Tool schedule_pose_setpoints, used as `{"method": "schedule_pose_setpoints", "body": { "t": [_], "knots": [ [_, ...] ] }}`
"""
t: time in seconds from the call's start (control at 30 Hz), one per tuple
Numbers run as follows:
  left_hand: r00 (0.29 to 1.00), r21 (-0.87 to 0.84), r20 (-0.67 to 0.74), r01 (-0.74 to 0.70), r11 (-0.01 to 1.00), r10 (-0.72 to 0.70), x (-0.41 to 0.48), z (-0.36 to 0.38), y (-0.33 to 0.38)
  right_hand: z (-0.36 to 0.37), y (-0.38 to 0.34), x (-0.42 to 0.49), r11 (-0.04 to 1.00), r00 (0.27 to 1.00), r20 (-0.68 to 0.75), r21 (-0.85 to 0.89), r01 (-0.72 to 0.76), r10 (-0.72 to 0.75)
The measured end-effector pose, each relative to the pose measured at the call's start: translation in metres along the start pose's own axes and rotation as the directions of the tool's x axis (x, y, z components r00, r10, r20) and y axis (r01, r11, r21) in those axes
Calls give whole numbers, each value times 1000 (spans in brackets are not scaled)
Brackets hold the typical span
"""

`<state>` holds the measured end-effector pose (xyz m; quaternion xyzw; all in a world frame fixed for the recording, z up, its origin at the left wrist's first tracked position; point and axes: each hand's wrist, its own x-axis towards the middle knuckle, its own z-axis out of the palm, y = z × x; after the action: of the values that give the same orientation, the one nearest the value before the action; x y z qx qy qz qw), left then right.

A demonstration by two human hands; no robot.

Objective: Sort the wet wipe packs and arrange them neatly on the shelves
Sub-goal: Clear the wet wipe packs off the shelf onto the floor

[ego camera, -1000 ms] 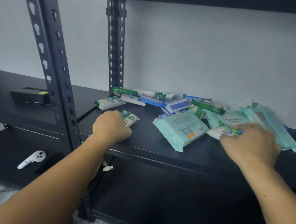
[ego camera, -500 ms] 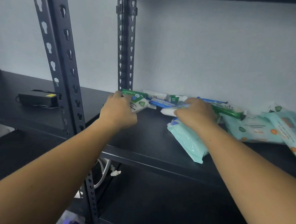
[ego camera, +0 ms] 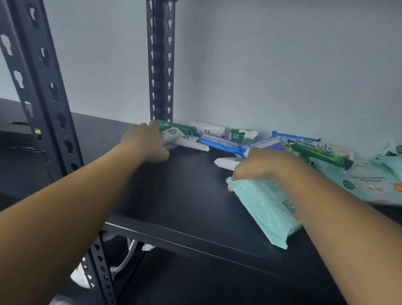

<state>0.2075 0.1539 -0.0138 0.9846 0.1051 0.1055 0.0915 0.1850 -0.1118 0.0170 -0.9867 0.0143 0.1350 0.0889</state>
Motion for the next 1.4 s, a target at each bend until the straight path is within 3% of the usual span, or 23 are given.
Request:
{"method": "schedule_pose_setpoints", "body": {
  "t": [0.17,0.33,0.4,0.47,0.57,0.7,0.93,1.1,1.27,1.4],
  "knots": [
    [994,-16,18,104,994,-104,7,4,-1,1,-1,-4,997,999,-29,-69,18,-20],
    [977,-20,151,153,988,-148,-4,-15,2,2,4,-4,994,990,-102,40,98,-93],
    [981,-35,132,149,988,-143,-13,-21,2,2,7,-8,981,979,-160,127,147,-126],
    [992,-18,60,112,994,-111,-23,-25,2,0,8,-17,932,954,-254,279,233,-163],
    [996,-49,-54,66,997,-69,-39,-32,4,-8,6,-35,771,895,-417,513,377,-159],
    [986,-88,-157,39,995,-52,-70,-54,11,-20,1,-65,657,849,-511,595,462,-134],
    [983,-180,-181,-46,983,13,-135,-96,33,-27,11,-138,642,837,-522,587,494,-167],
    [990,-369,-131,-103,924,58,-215,-108,50,-12,40,-205,618,846,-505,615,490,-168],
    [996,-545,-52,-94,833,79,-306,-60,51,52,80,-267,575,905,-378,704,418,-195],
    [988,-587,130,6,809,87,-361,13,49,129,110,-282,540,961,-234,795,276,-147]
  ]
}}
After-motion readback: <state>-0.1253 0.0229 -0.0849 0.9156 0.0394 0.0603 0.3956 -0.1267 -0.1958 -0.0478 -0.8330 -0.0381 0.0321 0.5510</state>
